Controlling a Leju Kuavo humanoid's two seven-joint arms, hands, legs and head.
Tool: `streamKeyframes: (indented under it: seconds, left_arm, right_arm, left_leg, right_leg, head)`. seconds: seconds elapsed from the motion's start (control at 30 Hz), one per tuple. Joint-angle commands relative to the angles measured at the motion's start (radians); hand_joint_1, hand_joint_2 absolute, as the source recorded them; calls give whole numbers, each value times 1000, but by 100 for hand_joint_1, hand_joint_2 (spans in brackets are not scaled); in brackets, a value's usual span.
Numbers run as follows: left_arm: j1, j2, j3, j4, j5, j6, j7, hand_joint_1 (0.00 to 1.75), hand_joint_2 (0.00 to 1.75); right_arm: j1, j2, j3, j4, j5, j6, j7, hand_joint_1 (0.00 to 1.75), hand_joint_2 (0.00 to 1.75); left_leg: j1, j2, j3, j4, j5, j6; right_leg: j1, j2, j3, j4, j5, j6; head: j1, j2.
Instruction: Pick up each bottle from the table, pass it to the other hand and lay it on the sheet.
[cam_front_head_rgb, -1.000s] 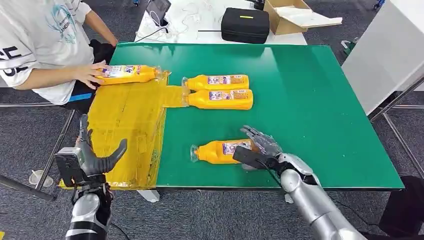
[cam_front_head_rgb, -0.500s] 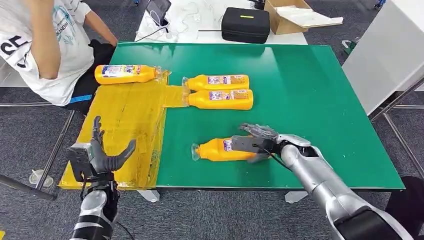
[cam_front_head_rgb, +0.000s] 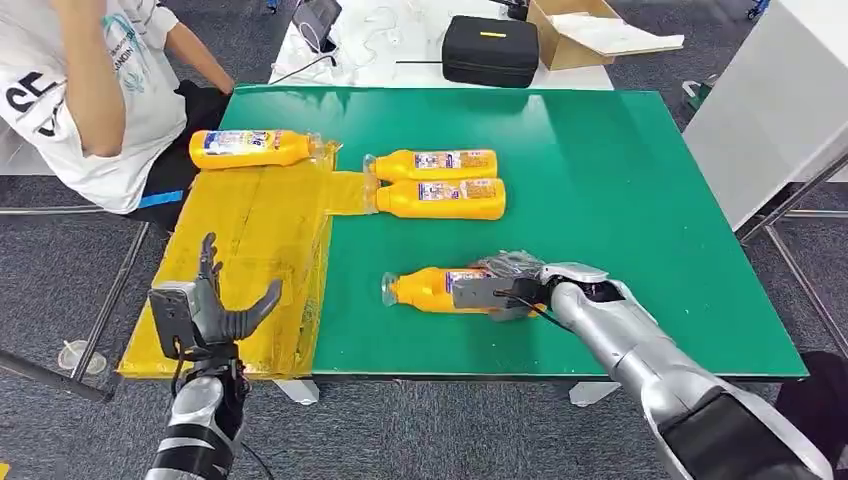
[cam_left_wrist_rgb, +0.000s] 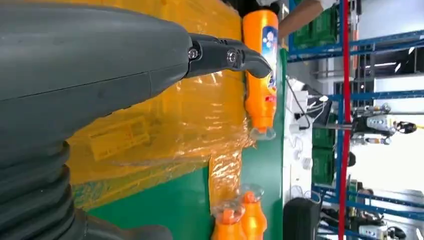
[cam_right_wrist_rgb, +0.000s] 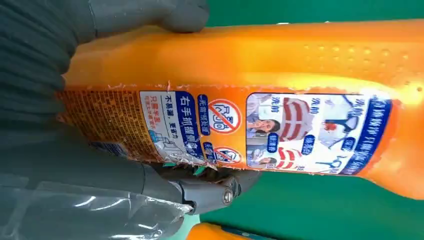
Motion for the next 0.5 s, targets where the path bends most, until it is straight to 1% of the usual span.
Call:
streamKeyframes:
  seconds: [0.03, 0.1, 0.17, 0.2, 0.3, 0.37, 0.4, 0.43, 0.47, 0.5]
  left_arm:
    - [-42, -4, -4, 78, 10, -6, 3, 0, 175]
    - [-42, -4, -4, 78, 10, -6, 3, 0, 175]
    - [-42, -4, -4, 78, 10, -6, 3, 0, 175]
    - [-40, -3, -4, 76, 11, -8, 3, 0, 175]
    - [-29, -6, -1, 60, 14, -9, 3, 0, 175]
    - [-17, -4, 1, 54, 15, -2, 3, 0, 175]
    - [-9, -7, 9, 51, 20, -17, 3, 0, 175]
    - [-4, -11, 17, 53, 25, -32, 3, 0, 175]
    - [2, -17, 25, 49, 29, -47, 3, 0, 175]
    - [17, -25, 33, 27, 41, -70, 6, 0, 175]
  right_arm:
    - [-49, -10, 113, 75, -4, 11, -2, 175, 175]
    - [-49, -10, 113, 75, -4, 11, -2, 175, 175]
    - [-49, -10, 113, 75, -4, 11, -2, 175, 175]
    - [-47, -12, 114, 72, -6, 7, 2, 175, 175]
    - [-23, -40, 115, 13, -52, -46, 24, 175, 175]
    - [53, -47, 47, -55, -97, -168, 38, 175, 175]
    - [127, -33, -29, -119, -125, -281, 36, 175, 175]
    - [189, -18, -89, -177, -133, -354, 30, 175, 175]
    - [254, 12, -160, -243, -128, -445, 16, 175, 175]
    - [327, 59, -248, -327, -105, -549, -9, 175, 175]
  left_leg:
    - [0, 0, 3, -1, -1, 1]
    - [0, 0, 2, 0, 0, 1]
    - [-1, 0, 5, -1, -1, 1]
    - [0, 0, 2, 0, 0, 1]
    - [0, 0, 5, 0, -1, 1]
    - [0, -1, 2, 0, 0, 1]
    - [0, -1, 4, -1, -1, 1]
    - [0, -2, 8, -2, -1, 2]
    - [1, -2, 4, -2, -1, 1]
    - [1, -3, 6, -2, -1, 1]
  right_leg:
    - [0, -1, 3, -1, -1, -1]
    - [0, -1, 2, 0, -1, -1]
    - [0, -2, 5, -1, -2, -1]
    - [0, -1, 2, -1, 0, -1]
    - [0, -2, 5, -1, -1, -1]
    - [0, -2, 3, -1, -1, -1]
    - [0, -3, 5, -1, -1, -1]
    - [1, -4, 9, -3, -2, -2]
    - [2, -3, 6, -3, -1, -1]
    - [1, -3, 8, -3, -2, -1]
  head:
    - [0, 0]
    - [0, 0]
    - [0, 0]
    - [0, 0]
    - [0, 0]
    - [0, 0]
    - [0, 0]
    - [0, 0]
    - [0, 0]
    - [0, 0]
